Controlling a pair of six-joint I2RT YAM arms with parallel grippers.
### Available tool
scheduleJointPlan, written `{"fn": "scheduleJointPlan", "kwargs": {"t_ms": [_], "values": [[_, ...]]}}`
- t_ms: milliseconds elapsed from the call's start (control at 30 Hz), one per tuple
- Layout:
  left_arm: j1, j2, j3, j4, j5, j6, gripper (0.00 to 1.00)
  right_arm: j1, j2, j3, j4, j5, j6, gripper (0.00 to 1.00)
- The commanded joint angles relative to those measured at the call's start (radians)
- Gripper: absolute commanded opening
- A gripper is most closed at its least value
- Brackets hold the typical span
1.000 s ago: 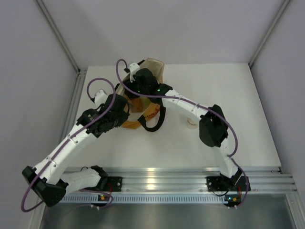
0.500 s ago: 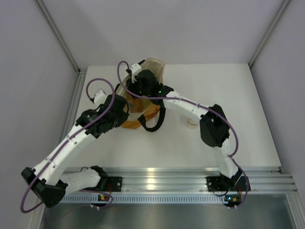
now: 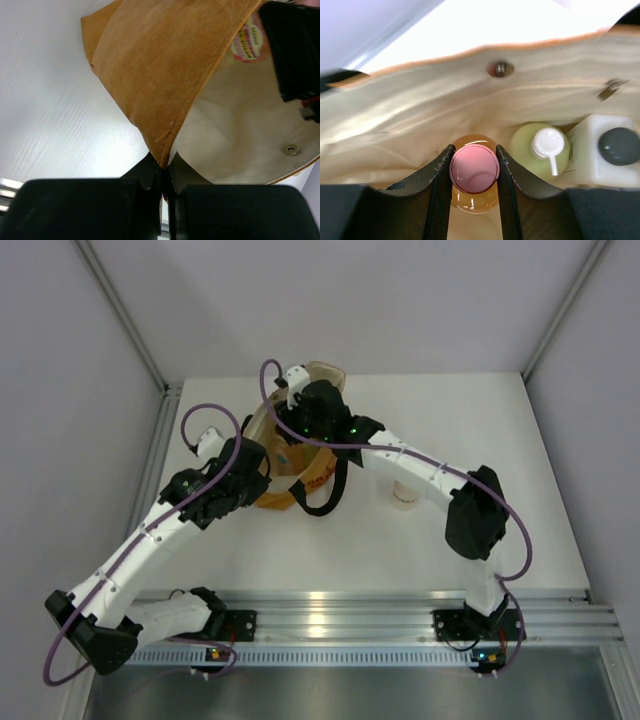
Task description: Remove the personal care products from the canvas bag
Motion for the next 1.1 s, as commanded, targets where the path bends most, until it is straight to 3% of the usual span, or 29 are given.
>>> {"fn": "scheduleJointPlan", "kwargs": {"t_ms": [0,733,1067], "values": [[0.001,-0.022,0.016,0.019,-0.021,0.016,0.0,0.019,-0.19,0.047,0.174,-0.004,-0.008,0.0],[-0.001,-0.019,0.015,0.02,-0.01,0.019,0.0,0.065,-0.42,0.294,-0.148,0.212,-0.146,0.0],[-0.001,-0.011,0.01,0.02,-0.005,0.021,0.0,-0.021,-0.52,0.305,-0.229,0.266,-0.13,0.0]]}}
